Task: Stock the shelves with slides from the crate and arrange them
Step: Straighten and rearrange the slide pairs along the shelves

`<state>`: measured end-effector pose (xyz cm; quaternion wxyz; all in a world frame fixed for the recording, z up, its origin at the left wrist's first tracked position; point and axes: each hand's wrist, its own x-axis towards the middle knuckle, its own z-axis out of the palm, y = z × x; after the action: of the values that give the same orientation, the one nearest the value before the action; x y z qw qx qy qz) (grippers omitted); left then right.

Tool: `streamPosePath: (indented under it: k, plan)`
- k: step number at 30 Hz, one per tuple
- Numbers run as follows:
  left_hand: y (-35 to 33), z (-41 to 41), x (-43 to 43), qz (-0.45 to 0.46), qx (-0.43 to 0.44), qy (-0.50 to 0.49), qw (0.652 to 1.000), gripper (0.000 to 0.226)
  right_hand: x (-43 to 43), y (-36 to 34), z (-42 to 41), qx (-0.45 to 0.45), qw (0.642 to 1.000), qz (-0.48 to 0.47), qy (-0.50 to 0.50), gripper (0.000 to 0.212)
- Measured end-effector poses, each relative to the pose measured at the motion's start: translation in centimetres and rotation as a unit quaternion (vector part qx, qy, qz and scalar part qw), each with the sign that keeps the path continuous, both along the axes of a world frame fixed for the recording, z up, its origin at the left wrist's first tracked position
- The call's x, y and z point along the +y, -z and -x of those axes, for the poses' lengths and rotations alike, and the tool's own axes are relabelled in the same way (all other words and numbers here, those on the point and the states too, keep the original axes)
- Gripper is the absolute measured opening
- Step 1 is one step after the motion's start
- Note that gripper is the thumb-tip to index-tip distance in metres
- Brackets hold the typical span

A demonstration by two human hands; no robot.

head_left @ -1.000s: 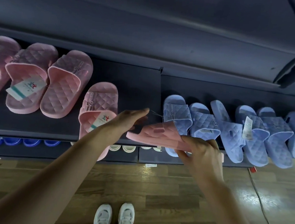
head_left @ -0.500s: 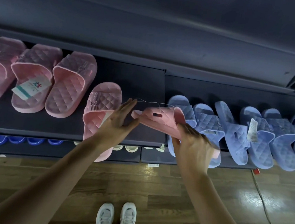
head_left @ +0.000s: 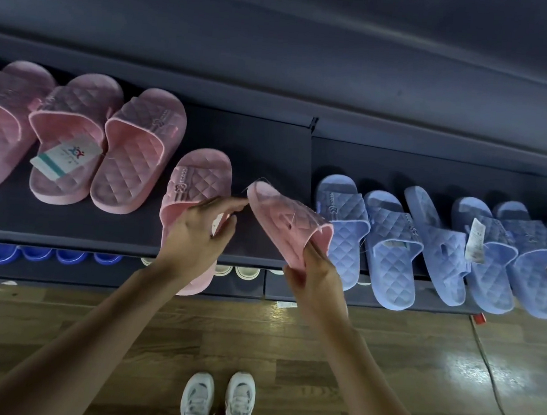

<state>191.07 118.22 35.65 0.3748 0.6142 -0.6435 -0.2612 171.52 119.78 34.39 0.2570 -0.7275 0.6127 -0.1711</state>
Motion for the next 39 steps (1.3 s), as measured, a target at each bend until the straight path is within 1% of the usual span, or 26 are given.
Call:
streamPosePath:
  k: [2, 5, 6, 8, 10, 12, 13, 15, 18, 20, 22, 24, 26, 28, 30, 32, 35, 36, 39]
  plan:
    - [0.1, -0.3, -0.1, 0.013, 0.007, 0.000, 1.000, 0.029, -0.4, 0.0, -1.0, -0.006, 1.000, 0.004, 0.023, 0.041]
    - [0.1, -0.5, -0.9, 0.009, -0.038, -0.009, 0.999, 0.036, -1.6, 0.3, -2.4, 0.021, 0.999, 0.005, 0.027, 0.052]
    - [0.2, -0.5, -1.4, -0.001, -0.062, -0.007, 0.998, 0.041, -2.0, 0.4, -2.8, 0.021, 0.999, 0.000, 0.025, 0.053]
    - [0.7, -0.4, -2.8, -0.026, -0.106, 0.024, 0.994, 0.059, -2.2, 0.6, -3.5, 0.014, 1.000, -0.002, 0.020, 0.053]
    - [1.4, -0.2, -4.4, -0.062, -0.127, 0.069, 0.988, 0.076, -2.1, 0.8, -3.8, 0.014, 1.000, -0.001, 0.016, 0.052]
    - [1.8, -0.1, -5.8, -0.097, -0.134, 0.104, 0.981, 0.084, -1.9, 1.1, -3.7, 0.017, 1.000, 0.009, 0.023, 0.050]
    - [1.9, 0.0, -6.4, -0.107, -0.131, 0.116, 0.979, 0.082, -1.9, 1.3, -3.4, 0.019, 0.999, 0.008, 0.030, 0.048]
    - [2.0, -0.1, -7.2, -0.089, -0.117, 0.128, 0.981, 0.063, -1.9, 1.3, -2.7, 0.026, 0.999, 0.005, 0.037, 0.043]
    - [2.3, -0.3, -7.5, -0.002, -0.123, 0.125, 0.984, 0.029, -1.5, 1.3, -1.9, 0.030, 0.999, 0.015, 0.034, 0.043]
    - [2.7, -0.4, -7.2, 0.038, -0.121, 0.115, 0.985, 0.016, -1.3, 1.4, -1.6, 0.035, 0.999, 0.022, 0.029, 0.044]
    - [2.8, -0.4, -6.8, 0.050, -0.109, 0.093, 0.988, 0.008, -1.2, 1.5, -1.6, 0.029, 0.999, 0.015, 0.036, 0.041]
    - [2.8, -0.6, -6.4, 0.044, -0.104, 0.075, 0.991, 0.009, -1.4, 1.4, -1.6, 0.011, 0.999, 0.001, 0.049, 0.037]
    - [2.4, -0.9, -5.9, 0.070, -0.107, 0.062, 0.990, 0.010, -1.7, 1.5, -1.8, 0.009, 0.998, -0.008, 0.059, 0.039]
    - [2.0, -1.5, -5.0, 0.098, -0.157, 0.054, 0.981, 0.015, -2.2, 1.4, -2.5, 0.014, 0.998, -0.009, 0.067, 0.044]
    - [1.9, -2.4, -3.7, 0.099, -0.192, 0.052, 0.975, 0.024, -2.7, 1.5, -3.7, 0.018, 0.997, -0.015, 0.070, 0.049]
    - [2.4, -3.3, -2.6, 0.080, -0.176, 0.066, 0.979, 0.026, -3.3, 1.8, -5.3, 0.021, 0.997, -0.029, 0.068, 0.049]
    - [3.4, -4.1, -1.8, 0.087, -0.170, 0.074, 0.979, 0.029, -3.7, 2.9, -7.8, -0.017, 0.998, -0.023, 0.058, 0.036]
    - [3.8, -4.3, -1.8, 0.090, -0.173, 0.072, 0.978, 0.029, -3.8, 3.3, -8.4, -0.026, 0.998, -0.027, 0.051, 0.035]
    - [4.6, -4.5, -1.5, 0.090, -0.180, 0.067, 0.977, 0.029, -3.6, 4.1, -8.4, 0.009, 0.999, -0.047, 0.015, 0.041]
